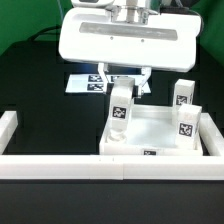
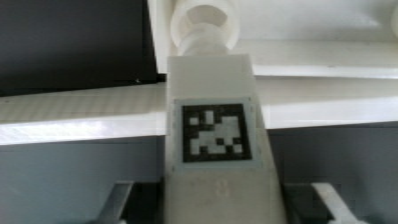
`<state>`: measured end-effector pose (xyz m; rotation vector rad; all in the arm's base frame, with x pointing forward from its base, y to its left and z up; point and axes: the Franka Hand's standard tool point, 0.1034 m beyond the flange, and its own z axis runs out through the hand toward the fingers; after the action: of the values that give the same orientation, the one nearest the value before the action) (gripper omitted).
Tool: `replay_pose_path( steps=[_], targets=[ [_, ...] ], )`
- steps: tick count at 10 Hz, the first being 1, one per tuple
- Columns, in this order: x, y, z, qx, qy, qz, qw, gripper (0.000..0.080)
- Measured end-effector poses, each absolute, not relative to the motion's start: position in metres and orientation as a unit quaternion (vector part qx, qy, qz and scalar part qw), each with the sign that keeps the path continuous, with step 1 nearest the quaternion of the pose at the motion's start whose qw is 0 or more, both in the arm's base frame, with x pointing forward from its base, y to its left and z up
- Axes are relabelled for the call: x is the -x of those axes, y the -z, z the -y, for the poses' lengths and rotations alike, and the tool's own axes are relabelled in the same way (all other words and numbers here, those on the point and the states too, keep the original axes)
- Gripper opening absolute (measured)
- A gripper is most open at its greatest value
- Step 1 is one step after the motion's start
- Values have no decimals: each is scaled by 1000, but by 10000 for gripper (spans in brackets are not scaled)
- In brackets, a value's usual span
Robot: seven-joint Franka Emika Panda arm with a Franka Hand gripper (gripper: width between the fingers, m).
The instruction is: Assemble square table
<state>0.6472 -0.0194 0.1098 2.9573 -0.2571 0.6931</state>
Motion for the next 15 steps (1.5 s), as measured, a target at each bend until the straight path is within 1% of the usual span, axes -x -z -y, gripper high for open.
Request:
replay_pose_path(
  steps=[4, 8, 12, 14, 15],
  targets=[
    [-644, -98, 18, -971, -220, 81, 50, 290],
    [-643, -92, 17, -969, -228, 77, 54, 291],
    [-639, -90, 13, -951, -294, 66, 62, 291],
    [-639, -90, 12, -945, -311, 72, 63, 291],
    [-639, -89, 12, -946, -310, 70, 64, 364]
  ],
)
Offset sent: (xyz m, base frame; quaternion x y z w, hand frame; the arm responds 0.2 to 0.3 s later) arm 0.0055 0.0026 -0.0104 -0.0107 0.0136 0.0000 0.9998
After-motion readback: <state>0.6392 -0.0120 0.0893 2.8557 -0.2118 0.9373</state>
